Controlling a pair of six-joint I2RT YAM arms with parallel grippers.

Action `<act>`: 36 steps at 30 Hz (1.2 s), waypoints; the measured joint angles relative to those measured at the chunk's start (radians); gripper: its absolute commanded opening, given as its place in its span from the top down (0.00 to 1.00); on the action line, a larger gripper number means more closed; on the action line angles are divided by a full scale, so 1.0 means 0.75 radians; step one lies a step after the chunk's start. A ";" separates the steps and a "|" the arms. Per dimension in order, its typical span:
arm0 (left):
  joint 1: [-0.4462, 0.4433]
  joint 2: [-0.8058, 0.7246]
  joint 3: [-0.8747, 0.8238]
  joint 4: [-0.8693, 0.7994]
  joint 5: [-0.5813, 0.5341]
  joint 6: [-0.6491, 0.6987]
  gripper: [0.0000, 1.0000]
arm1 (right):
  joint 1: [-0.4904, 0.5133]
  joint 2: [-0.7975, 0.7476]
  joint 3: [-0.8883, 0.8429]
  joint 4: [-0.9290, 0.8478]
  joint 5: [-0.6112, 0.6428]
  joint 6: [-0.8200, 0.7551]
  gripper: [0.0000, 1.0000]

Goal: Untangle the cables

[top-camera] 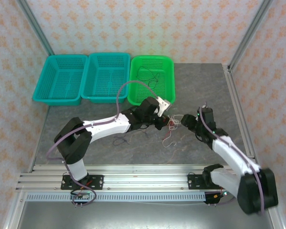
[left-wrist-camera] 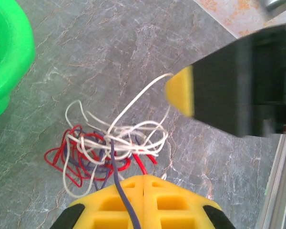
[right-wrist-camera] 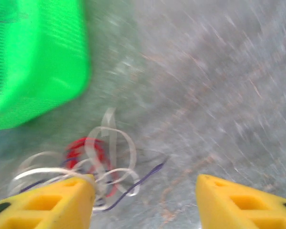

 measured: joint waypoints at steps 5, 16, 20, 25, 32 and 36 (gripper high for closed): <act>0.000 0.007 0.000 0.006 0.000 -0.013 1.00 | 0.164 -0.240 -0.096 0.163 -0.001 -0.219 0.28; 0.048 0.014 -0.024 -0.093 -0.081 -0.012 1.00 | 0.287 0.306 -0.132 0.683 -0.058 -0.657 0.24; 0.079 0.014 -0.041 -0.113 -0.144 -0.017 1.00 | 0.302 0.508 -0.106 0.895 -0.068 -0.694 0.27; 0.090 0.014 -0.078 -0.092 -0.210 -0.038 1.00 | 0.328 0.796 -0.041 1.089 -0.119 -0.578 0.47; 0.028 -0.043 -0.167 0.010 -0.134 -0.086 1.00 | 0.403 0.946 -0.006 1.126 0.074 -0.359 0.84; 0.032 -0.146 -0.232 0.023 -0.142 -0.119 1.00 | 0.402 0.858 -0.004 0.990 0.273 -0.218 0.89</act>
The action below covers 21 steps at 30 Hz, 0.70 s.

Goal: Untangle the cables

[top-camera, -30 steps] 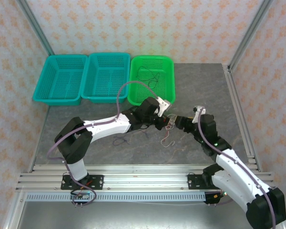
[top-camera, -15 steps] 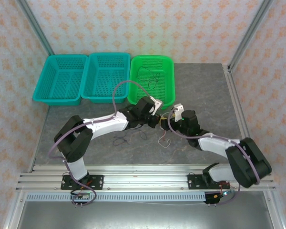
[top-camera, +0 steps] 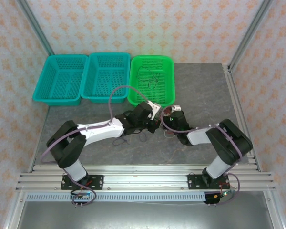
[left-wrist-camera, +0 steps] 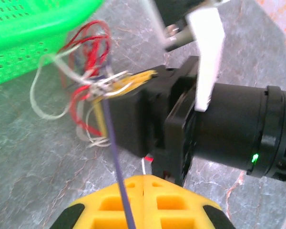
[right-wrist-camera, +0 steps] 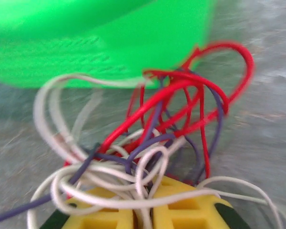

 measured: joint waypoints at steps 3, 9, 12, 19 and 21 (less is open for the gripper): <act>0.044 -0.138 -0.112 0.017 -0.005 -0.043 1.00 | -0.021 -0.093 0.046 -0.228 0.133 0.178 0.93; 0.175 -0.490 -0.254 -0.035 -0.046 -0.082 1.00 | -0.228 -0.178 0.076 -0.565 0.241 0.520 0.93; 0.223 -0.622 -0.254 -0.071 -0.091 -0.079 1.00 | -0.287 -0.186 0.080 -0.715 0.265 0.642 0.96; 0.298 -0.754 -0.254 -0.211 -0.164 -0.077 1.00 | -0.429 -0.317 0.057 -0.790 0.230 0.791 0.86; 0.304 -0.756 -0.233 -0.240 -0.159 -0.078 1.00 | -0.428 -0.350 0.055 -0.781 0.192 0.768 0.71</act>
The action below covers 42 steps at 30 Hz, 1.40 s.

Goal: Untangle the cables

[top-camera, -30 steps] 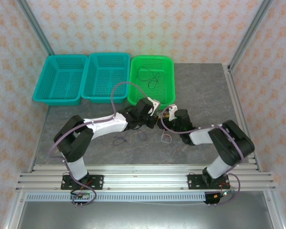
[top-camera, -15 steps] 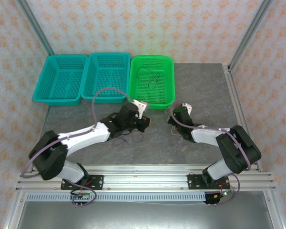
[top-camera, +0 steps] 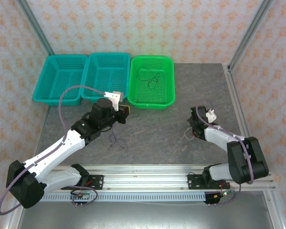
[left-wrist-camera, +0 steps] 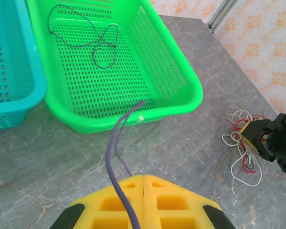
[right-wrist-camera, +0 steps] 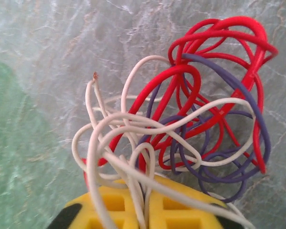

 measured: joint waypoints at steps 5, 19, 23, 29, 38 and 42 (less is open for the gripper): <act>-0.001 0.021 0.218 -0.119 0.019 0.001 1.00 | 0.000 -0.109 0.022 -0.050 -0.089 -0.093 0.35; 0.018 0.527 1.381 -0.241 -0.023 0.147 1.00 | 0.000 -0.642 0.122 -0.200 -0.097 -0.184 0.20; 0.077 0.779 1.823 -0.257 -0.022 0.195 1.00 | 0.000 -0.639 0.115 -0.215 -0.099 -0.178 0.20; 0.197 1.306 2.714 -0.227 0.013 0.199 1.00 | 0.000 -0.639 0.099 -0.216 -0.108 -0.166 0.20; 0.259 1.477 2.648 0.038 0.024 0.168 1.00 | 0.000 -0.640 0.099 -0.217 -0.123 -0.163 0.20; 0.258 1.594 2.612 0.009 0.026 0.170 1.00 | 0.000 -0.643 0.098 -0.217 -0.129 -0.163 0.20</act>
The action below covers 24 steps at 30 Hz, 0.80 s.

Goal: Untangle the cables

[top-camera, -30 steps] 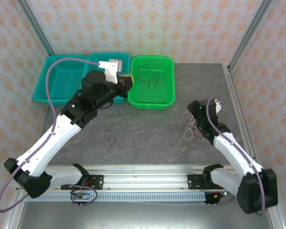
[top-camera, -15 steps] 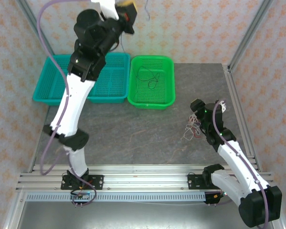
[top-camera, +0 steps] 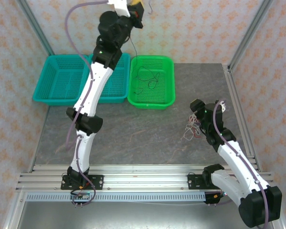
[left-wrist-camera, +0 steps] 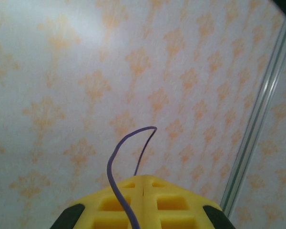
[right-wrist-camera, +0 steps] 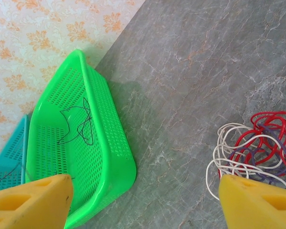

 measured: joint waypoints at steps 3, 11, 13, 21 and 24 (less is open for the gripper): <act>0.000 0.056 -0.090 -0.081 0.010 -0.003 1.00 | 0.000 -0.004 -0.006 -0.001 -0.004 0.000 0.20; -0.021 0.052 -0.554 -0.193 0.019 -0.070 1.00 | 0.000 -0.002 -0.027 -0.010 -0.015 0.000 0.20; -0.028 0.046 -0.695 -0.197 0.019 -0.109 1.00 | 0.000 0.002 -0.027 -0.010 -0.018 0.000 0.20; -0.068 0.040 -0.978 -0.213 0.019 -0.181 0.39 | 0.000 0.014 -0.029 -0.021 -0.024 -0.001 0.20; -0.080 -0.023 -1.016 -0.213 0.015 -0.188 0.13 | 0.000 0.013 -0.029 -0.044 -0.021 -0.006 0.20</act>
